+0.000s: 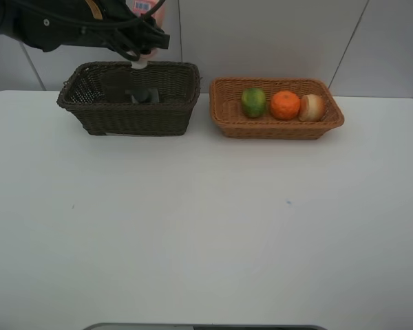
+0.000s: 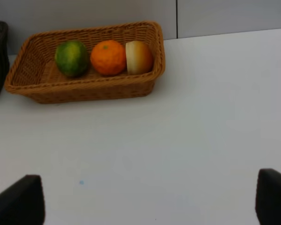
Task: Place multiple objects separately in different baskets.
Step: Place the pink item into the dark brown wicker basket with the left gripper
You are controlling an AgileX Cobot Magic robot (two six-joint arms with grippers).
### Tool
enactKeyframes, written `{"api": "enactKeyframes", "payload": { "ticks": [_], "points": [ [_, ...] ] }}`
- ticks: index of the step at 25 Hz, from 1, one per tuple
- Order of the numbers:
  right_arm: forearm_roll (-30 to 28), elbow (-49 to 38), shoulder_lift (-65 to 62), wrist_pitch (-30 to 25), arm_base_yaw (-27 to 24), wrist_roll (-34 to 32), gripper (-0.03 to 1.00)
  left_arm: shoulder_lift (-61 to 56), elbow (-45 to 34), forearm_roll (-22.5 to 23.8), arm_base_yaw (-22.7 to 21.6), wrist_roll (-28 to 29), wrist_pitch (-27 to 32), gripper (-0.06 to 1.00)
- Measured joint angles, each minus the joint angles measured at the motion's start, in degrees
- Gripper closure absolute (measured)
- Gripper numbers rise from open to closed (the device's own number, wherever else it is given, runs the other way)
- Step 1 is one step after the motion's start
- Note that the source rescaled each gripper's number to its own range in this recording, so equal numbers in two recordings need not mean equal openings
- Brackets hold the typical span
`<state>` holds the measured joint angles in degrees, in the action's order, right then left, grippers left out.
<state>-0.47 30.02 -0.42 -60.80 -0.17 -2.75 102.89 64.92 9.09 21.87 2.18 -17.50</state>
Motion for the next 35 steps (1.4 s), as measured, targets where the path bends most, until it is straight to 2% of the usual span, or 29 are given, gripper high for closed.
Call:
{"api": "enactKeyframes", "payload": {
  "ticks": [5,14,22,33,35],
  "points": [
    [0.0,0.0,0.0,0.0,0.0,0.0,-0.03,3.7,2.9,-2.5,-1.6,-3.2,-3.8,0.33],
    [0.0,0.0,0.0,0.0,0.0,0.0,-0.03,16.1,13.4,-3.1,-1.7,-3.8,-4.1,0.33],
    [0.0,0.0,0.0,0.0,0.0,0.0,-0.03,23.0,14.4,-2.7,-1.1,-5.5,-4.3,0.33],
    [0.0,0.0,0.0,0.0,0.0,0.0,-0.03,24.0,16.7,-2.7,-1.1,-5.6,-4.1,0.33],
    [0.0,0.0,0.0,0.0,0.0,0.0,-0.03,24.0,16.7,-2.7,-1.1,-5.6,-4.0,0.29]
  ]
}}
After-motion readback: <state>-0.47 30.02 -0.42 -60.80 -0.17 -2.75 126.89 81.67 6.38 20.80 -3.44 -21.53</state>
